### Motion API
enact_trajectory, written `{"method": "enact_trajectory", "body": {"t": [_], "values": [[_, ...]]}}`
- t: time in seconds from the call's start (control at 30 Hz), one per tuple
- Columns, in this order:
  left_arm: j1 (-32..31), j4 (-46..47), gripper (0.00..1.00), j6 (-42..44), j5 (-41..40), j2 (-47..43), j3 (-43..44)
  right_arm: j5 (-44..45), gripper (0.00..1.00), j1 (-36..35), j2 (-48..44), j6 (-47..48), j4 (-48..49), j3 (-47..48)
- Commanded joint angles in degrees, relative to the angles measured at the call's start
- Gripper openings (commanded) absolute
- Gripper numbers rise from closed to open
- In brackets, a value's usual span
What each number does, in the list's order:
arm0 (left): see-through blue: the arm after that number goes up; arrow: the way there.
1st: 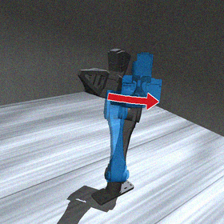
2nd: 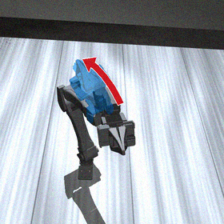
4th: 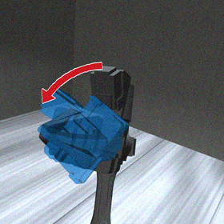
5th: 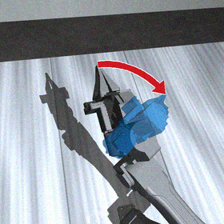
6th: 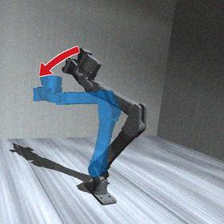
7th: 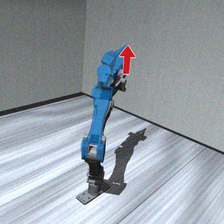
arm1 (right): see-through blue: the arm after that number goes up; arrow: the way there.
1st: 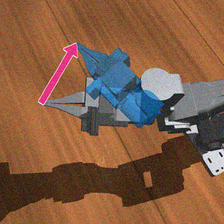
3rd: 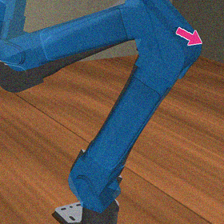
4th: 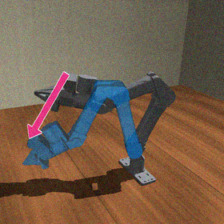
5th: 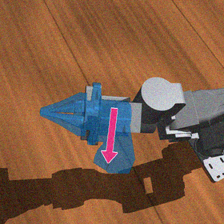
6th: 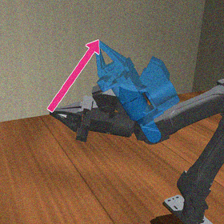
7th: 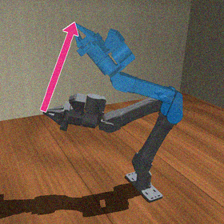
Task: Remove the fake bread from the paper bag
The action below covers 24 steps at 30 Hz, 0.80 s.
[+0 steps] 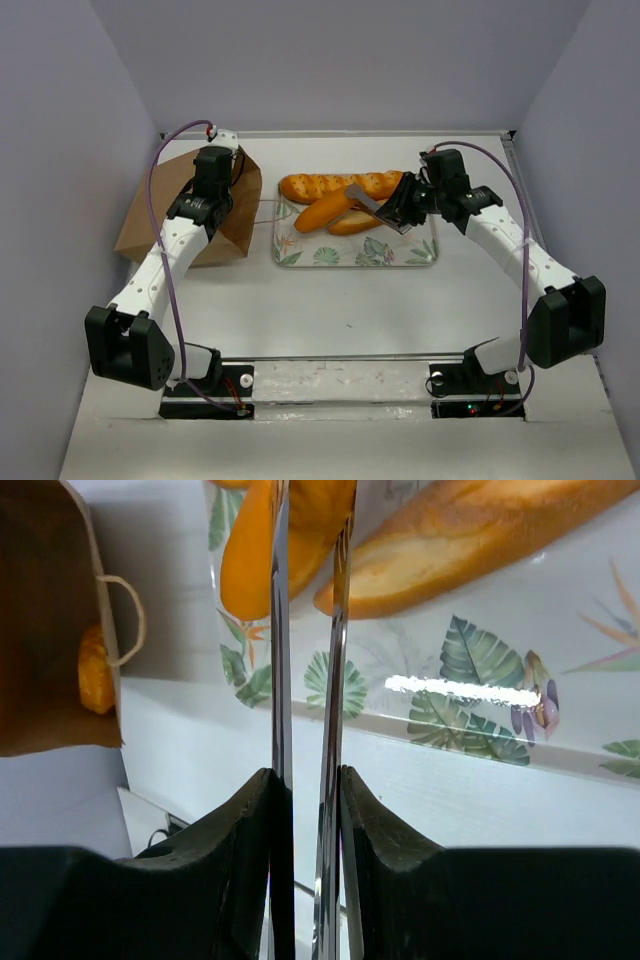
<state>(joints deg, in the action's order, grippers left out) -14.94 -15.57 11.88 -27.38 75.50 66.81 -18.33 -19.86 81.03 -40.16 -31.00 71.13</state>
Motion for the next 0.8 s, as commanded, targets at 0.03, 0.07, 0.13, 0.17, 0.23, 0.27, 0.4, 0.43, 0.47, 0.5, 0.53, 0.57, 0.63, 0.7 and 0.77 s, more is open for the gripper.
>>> {"method": "enact_trajectory", "body": {"t": [0.03, 0.07, 0.13, 0.17, 0.23, 0.27, 0.4, 0.43, 0.47, 0.5, 0.53, 0.57, 0.63, 0.7, 0.77], "values": [[0.2, 0.9, 0.0, -1.4, 0.4, -2.7, 3.0, -4.7, 0.01, -1.1, 1.1, -1.7, 8.5, -1.6], [0.1, 0.9, 0.0, -1.5, 0.7, -2.8, 3.0, -4.7, 0.01, -2.1, 1.9, -2.1, 9.5, -1.6], [0.1, 0.8, 0.0, -1.6, 0.7, -2.7, 3.1, -4.9, 0.01, -3.2, 2.7, -2.6, 10.4, -1.4], [0.1, 0.6, 0.0, -1.7, 0.8, -2.6, 3.2, -4.6, 0.02, -3.8, 3.8, -2.9, 11.1, -1.3], [0.1, 0.7, 0.0, -1.8, 0.9, -2.6, 3.2, -4.7, 0.04, -4.7, 4.8, -3.2, 11.8, -1.5], [0.1, 0.7, 0.0, -1.8, 1.0, -2.6, 3.4, -4.8, 0.06, -4.7, 5.3, -3.4, 12.1, -1.6], [0.1, 0.3, 0.0, -1.9, 1.4, -2.9, 4.1, -2.8, 0.3, -4.7, 5.3, -3.3, 12.0, -1.7], [0.1, 0.2, 0.0, -1.9, 1.5, -2.9, 4.1, -2.3, 0.34, -4.7, 5.0, -3.3, 11.9, -1.4], [0.1, 0.0, 0.0, -1.9, 1.8, -3.1, 4.2, -2.1, 0.36, -4.7, 4.7, -2.8, 11.2, -1.0], [0.1, 0.0, 0.0, -1.9, 1.9, -3.2, 4.1, -1.8, 0.42, -4.7, 4.7, -2.6, 10.6, -0.5], [0.1, 0.0, 0.0, -1.9, 2.0, -3.2, 4.1, -1.5, 0.43, -4.7, 4.5, -2.6, 10.0, 0.4], [0.1, -0.1, 0.0, -1.9, 2.2, -3.2, 4.1, -1.0, 0.47, -4.7, 4.3, -2.2, 8.7, 0.9], [0.2, -0.2, 0.0, -2.0, 2.4, -3.2, 4.1, -0.6, 0.51, -4.7, 4.0, -2.1, 7.5, 1.7], [0.2, -0.2, 0.0, -2.1, 2.7, -3.3, 4.3, 0.2, 0.53, -4.7, 3.1, -1.9, 5.8, 2.7], [0.2, -0.3, 0.0, -2.1, 3.2, -3.3, 4.5, 1.5, 0.53, -4.7, 2.3, -1.8, 4.3, 3.3]]}}
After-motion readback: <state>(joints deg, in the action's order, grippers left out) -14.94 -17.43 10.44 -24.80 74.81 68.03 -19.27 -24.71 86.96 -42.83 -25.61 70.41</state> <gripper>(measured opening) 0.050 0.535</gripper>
